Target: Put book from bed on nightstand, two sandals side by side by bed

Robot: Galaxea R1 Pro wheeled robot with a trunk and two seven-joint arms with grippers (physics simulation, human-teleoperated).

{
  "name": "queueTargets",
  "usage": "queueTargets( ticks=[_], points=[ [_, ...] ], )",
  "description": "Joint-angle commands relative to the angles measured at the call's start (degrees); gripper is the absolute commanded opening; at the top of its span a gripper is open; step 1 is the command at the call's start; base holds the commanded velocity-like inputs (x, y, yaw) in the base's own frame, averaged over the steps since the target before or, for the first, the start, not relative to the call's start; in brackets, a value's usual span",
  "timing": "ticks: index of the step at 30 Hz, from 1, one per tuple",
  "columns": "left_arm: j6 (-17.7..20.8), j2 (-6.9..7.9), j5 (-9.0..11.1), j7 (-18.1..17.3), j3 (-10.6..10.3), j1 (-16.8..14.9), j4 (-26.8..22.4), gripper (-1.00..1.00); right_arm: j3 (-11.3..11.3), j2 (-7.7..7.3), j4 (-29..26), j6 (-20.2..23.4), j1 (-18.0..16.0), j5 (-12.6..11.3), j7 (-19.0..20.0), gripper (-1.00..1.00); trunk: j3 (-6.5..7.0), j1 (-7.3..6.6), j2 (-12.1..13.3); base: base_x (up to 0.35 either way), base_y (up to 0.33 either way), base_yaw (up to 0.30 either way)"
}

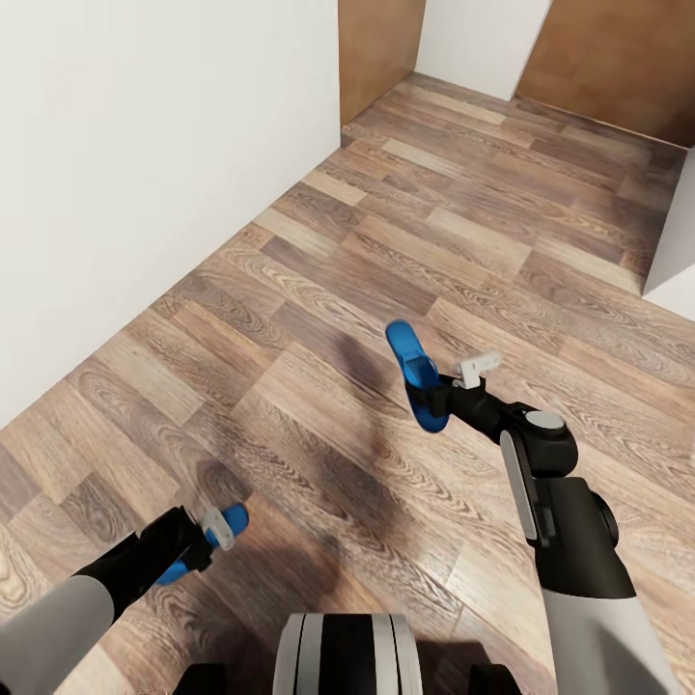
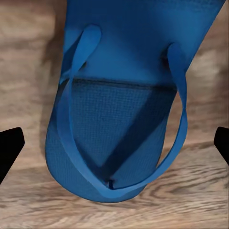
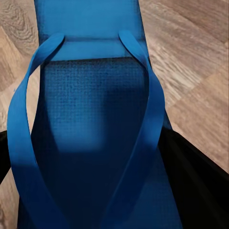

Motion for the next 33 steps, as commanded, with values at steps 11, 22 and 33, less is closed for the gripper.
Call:
queueTargets(
  ticks=[11, 22, 33],
  points=[
    [0.04, 0.07, -0.51, -0.25, -0.18, -0.02, -0.13, 1.00, -0.04, 0.02, -0.09, 0.24, -0.05, 0.51, 0.37, -1.00, -1.37, 0.14, -0.10, 0.000, 0.000, 0.000],
    [-0.29, 0.31, -0.42, 0.54, -0.05, 0.02, 0.28, 1.00, -0.04, 0.02, -0.09, 0.23, -0.04, 0.51, 0.37, -1.00, -1.37, 0.14, -0.10, 0.000, 0.000, 0.000],
    [-0.39, 0.09, -0.26, 0.25, 0.06, -0.10, 0.71, -1.00, -0.04, 0.02, -0.09, 0.22, -0.03, 0.59, 0.37, -1.00, -1.37, 0.14, -0.10, 0.000, 0.000, 0.000]
  ],
)
